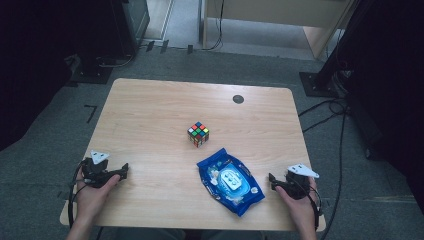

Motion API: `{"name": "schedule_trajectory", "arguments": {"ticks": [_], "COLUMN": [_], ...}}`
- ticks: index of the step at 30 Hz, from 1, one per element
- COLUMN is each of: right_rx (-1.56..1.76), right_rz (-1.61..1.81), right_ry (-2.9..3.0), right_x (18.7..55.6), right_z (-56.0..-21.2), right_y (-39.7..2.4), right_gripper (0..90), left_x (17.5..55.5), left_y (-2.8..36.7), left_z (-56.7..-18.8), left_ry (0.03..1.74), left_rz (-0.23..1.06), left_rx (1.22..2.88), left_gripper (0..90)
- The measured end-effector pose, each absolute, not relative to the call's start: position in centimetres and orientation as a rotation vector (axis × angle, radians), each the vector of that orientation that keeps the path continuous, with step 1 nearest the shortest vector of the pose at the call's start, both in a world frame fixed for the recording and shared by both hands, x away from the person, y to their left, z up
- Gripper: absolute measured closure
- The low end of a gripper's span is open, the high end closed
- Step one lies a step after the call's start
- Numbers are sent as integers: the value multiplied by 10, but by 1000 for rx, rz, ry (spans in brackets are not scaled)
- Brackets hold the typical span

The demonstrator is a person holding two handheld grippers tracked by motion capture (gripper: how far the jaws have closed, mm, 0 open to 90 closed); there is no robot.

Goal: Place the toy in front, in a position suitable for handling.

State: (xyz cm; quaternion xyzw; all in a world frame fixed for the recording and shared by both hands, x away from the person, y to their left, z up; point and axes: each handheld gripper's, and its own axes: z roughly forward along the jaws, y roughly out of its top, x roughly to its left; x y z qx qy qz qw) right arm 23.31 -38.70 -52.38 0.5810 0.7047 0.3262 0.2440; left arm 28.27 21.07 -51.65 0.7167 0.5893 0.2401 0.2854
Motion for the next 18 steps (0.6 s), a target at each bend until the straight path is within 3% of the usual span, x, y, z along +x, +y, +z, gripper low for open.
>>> {"name": "schedule_trajectory", "arguments": {"ticks": [3,6,11,18], "right_rx": [1564,1557,1517,1586], "right_rz": [990,1056,1087,1052], "right_ry": [1995,2036,2080,2037], "right_x": [230,230,230,228], "right_z": [-520,-518,-516,-518], "right_y": [-377,-370,-340,-281], "right_gripper": [408,455,471,376], "left_x": [278,273,261,253], "left_y": [210,202,173,144], "left_z": [-513,-510,-505,-507], "left_ry": [1565,1535,1389,1244], "left_rz": [606,612,580,495], "left_rx": [1881,1857,1892,1963], "left_gripper": [97,152,215,228]}}
